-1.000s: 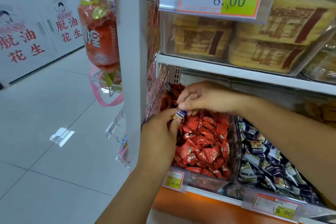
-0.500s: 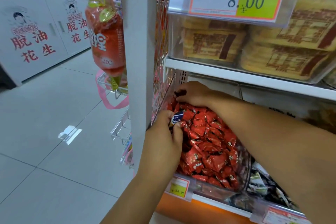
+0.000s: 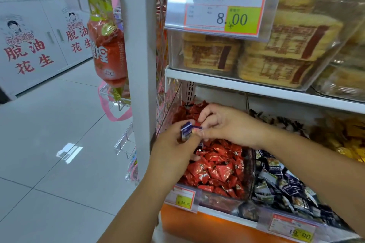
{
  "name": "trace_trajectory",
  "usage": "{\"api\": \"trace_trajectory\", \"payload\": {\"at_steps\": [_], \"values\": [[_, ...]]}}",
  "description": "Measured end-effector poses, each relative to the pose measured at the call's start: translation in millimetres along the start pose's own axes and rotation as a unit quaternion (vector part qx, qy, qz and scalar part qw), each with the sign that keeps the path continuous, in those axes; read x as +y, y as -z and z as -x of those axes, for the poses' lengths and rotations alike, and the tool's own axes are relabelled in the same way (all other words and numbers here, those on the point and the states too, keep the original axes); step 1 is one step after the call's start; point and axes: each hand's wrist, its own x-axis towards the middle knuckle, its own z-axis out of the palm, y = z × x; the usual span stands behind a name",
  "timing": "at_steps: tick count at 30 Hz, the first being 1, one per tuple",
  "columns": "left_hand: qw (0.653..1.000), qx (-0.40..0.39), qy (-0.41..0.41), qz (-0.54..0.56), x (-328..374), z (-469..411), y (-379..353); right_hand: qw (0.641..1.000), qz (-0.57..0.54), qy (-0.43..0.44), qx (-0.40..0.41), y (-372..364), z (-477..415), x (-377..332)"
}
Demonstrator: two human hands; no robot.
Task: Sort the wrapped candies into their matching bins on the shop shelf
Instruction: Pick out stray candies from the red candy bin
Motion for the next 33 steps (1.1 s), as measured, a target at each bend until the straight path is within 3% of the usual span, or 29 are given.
{"api": "trace_trajectory", "payload": {"at_steps": [2, 7, 11, 14, 16, 20, 22, 26, 30, 33], "values": [[1.0, 0.019, -0.002, -0.014, -1.7, 1.3, 1.1, 0.999, 0.029, -0.016, -0.022, 1.2, -6.1, -7.5], [0.997, 0.052, -0.021, -0.054, -9.2, 2.1, 5.8, 0.954, 0.259, -0.024, 0.146, 31.9, -71.4, 0.6], [0.989, 0.055, -0.052, -0.126, -19.8, -2.8, 8.7, 0.906, 0.407, -0.086, 0.077, 22.1, -134.4, 32.9], [0.992, 0.048, -0.053, -0.107, -20.9, -6.0, 8.3, 0.861, 0.479, -0.117, 0.126, 12.4, -151.7, 52.2], [0.995, 0.039, -0.047, -0.083, -19.1, -5.7, 6.8, 0.863, 0.468, -0.1, 0.16, 13.1, -145.9, 53.3], [0.997, 0.036, -0.024, -0.06, -16.2, -4.6, 6.4, 0.943, 0.286, -0.066, 0.158, 31.9, -102.2, 29.0], [0.998, 0.038, -0.015, -0.053, -13.6, -4.1, 6.6, 0.964, 0.202, -0.042, 0.167, 39.7, -75.4, 18.3], [0.999, 0.026, 0.002, -0.027, -7.0, -1.5, 2.0, 0.979, 0.152, -0.041, 0.13, 41.9, -34.6, 11.4], [0.998, 0.019, 0.006, -0.068, -4.1, -2.2, -2.7, 0.984, 0.088, -0.012, 0.151, 32.8, -16.7, 10.8], [0.996, -0.003, -0.005, -0.084, 2.4, -0.2, -7.1, 0.991, 0.065, 0.001, 0.118, 15.1, -6.3, 6.0]]}}
